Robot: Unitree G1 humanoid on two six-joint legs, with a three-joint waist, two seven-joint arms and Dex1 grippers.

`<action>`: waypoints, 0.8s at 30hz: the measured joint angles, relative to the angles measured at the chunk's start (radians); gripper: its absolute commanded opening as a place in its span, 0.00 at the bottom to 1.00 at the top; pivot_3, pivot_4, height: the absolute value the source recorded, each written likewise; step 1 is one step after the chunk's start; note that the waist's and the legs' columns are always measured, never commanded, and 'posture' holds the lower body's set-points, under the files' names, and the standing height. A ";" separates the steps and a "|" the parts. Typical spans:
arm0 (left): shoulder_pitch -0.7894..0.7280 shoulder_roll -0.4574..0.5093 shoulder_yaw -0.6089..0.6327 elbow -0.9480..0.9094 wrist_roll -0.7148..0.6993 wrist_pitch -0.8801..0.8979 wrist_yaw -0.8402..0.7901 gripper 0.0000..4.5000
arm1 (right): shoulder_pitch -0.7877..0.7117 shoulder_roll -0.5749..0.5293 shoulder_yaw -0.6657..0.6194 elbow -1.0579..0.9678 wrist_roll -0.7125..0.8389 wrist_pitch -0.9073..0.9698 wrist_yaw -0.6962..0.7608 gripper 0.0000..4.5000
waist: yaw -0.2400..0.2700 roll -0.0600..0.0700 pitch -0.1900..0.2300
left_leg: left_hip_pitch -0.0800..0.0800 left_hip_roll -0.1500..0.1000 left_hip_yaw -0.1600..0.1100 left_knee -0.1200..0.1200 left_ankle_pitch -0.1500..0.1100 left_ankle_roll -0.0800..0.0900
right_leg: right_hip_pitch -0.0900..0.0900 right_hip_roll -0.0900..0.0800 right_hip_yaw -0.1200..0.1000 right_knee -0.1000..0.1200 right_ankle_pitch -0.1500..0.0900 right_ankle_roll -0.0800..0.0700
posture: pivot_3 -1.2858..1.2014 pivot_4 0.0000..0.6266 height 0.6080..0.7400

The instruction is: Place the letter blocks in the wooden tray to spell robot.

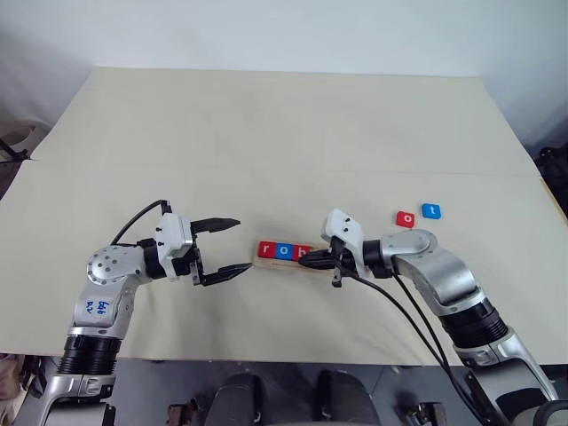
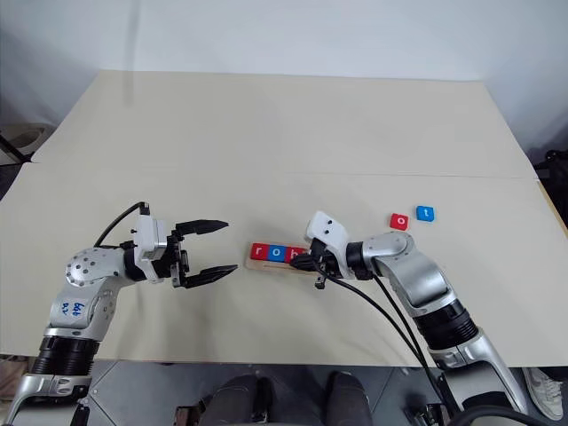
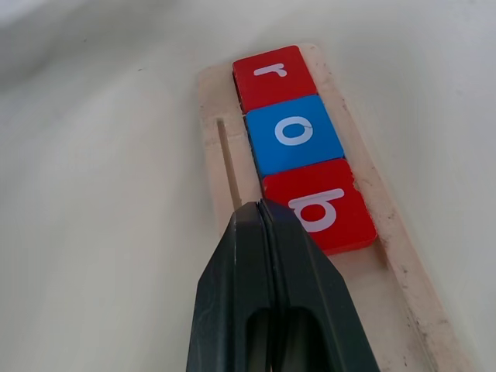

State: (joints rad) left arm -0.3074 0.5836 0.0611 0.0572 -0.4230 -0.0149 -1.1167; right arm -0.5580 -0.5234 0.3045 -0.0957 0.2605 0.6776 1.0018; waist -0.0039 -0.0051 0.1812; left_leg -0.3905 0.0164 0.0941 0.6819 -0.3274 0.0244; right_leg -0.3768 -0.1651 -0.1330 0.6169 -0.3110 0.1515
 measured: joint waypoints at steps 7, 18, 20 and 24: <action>0.000 0.000 0.000 -0.003 -0.001 0.005 0.000 1.00 | 0.064 -0.028 -0.045 -0.086 0.081 0.015 0.034 0.00 | 0.003 0.000 0.000 | 0.000 0.000 0.000 0.000 0.000 0.000 | 0.000 0.000 0.000 0.000 0.000 0.000 | 0.52 0.24 1.00; 0.037 0.056 0.022 -0.002 -0.023 0.035 -0.049 1.00 | 0.408 -0.162 -0.415 -0.157 0.254 -0.245 0.171 0.20 | 0.007 0.000 0.000 | 0.000 0.000 0.000 -0.001 0.000 0.000 | 0.001 0.000 0.000 -0.003 0.000 0.000 | 0.52 0.24 1.00; 0.060 0.069 0.043 0.001 -0.023 0.038 -0.055 1.00 | 0.484 -0.188 -0.498 -0.159 0.271 -0.267 0.180 0.36 | 0.007 0.000 0.000 | 0.000 0.000 0.000 -0.001 0.000 0.000 | 0.001 0.000 0.000 -0.002 0.000 0.000 | 0.52 0.24 1.00; 0.083 0.087 0.076 0.018 -0.020 0.015 -0.055 1.00 | 0.594 -0.198 -0.617 -0.169 0.278 -0.350 0.182 0.66 | 0.004 0.000 0.000 | 0.002 0.000 0.001 -0.002 0.000 0.000 | 0.001 0.000 0.001 -0.001 0.000 0.000 | 0.52 0.24 1.00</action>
State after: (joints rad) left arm -0.2243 0.6702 0.1371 0.0749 -0.4428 -0.0002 -1.1720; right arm 0.0355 -0.7218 -0.3123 -0.2650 0.5388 0.3274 1.1837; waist -0.0003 -0.0052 0.1813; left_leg -0.3888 0.0167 0.0948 0.6800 -0.3278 0.0249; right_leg -0.3757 -0.1650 -0.1321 0.6156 -0.3110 0.1515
